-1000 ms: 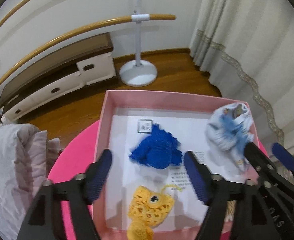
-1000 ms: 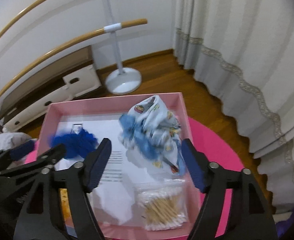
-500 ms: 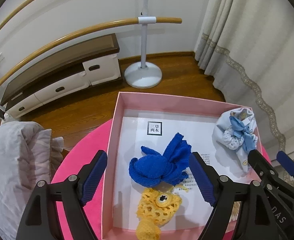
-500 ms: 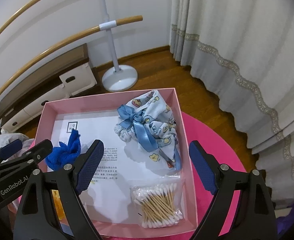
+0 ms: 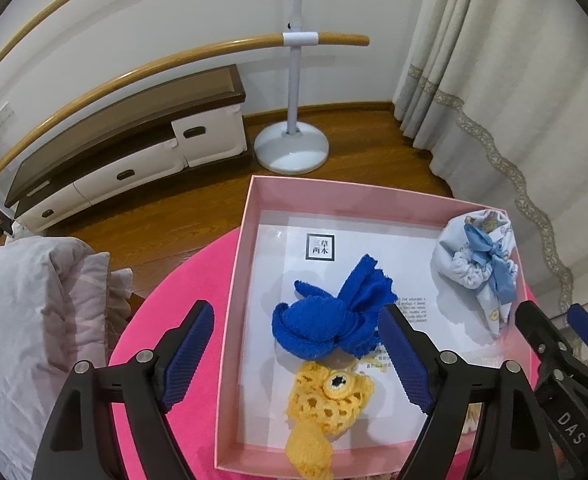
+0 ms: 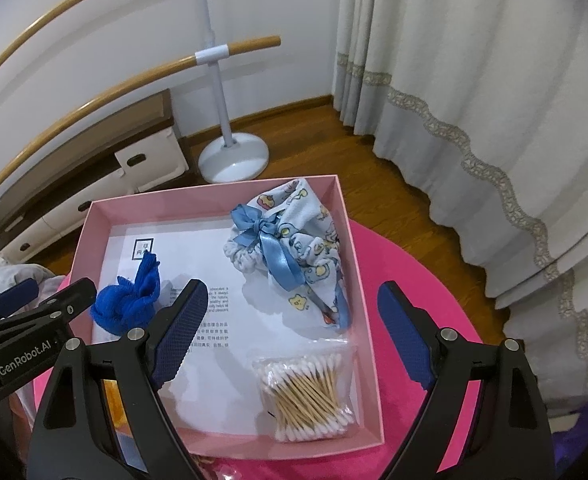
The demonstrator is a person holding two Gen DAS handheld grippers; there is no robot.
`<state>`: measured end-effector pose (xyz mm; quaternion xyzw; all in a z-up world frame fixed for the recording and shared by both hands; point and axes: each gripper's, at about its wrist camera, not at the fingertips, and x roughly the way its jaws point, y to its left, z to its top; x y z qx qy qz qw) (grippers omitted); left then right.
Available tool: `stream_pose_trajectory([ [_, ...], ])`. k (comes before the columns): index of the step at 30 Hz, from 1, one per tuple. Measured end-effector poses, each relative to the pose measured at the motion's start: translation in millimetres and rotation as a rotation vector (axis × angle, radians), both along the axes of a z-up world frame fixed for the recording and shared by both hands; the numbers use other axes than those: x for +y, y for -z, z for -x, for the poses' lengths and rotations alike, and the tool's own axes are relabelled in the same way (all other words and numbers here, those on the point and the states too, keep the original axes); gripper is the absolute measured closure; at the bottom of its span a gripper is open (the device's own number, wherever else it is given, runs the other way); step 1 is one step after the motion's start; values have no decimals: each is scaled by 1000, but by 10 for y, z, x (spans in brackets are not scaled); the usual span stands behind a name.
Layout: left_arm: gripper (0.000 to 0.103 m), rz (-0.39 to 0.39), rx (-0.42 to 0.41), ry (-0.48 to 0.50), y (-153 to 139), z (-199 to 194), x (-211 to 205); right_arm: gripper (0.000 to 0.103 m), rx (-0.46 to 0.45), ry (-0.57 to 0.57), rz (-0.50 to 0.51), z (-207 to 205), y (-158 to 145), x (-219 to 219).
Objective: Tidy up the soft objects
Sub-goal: 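Withdraw both open tools from the box back over the table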
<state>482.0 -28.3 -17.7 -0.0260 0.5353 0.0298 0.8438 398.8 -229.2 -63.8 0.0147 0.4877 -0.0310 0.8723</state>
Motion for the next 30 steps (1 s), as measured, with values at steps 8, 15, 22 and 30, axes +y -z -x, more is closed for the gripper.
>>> stream_pose_trajectory([
  [8,22,-19,-26,3,-232,386,2,18,-22,18,-22,269,-170,-116],
  [15,21,-36,-115,22,-696,912,-114,18,-108,19,8,684,-596,-162],
  [22,15,-45,-213,25,-1102,1594,-99,18,-221,15,34,1228,-1022,-196],
  [30,14,-35,-297,30,-1416,2485,-13,17,-321,-49,50,1895,-1341,-67],
])
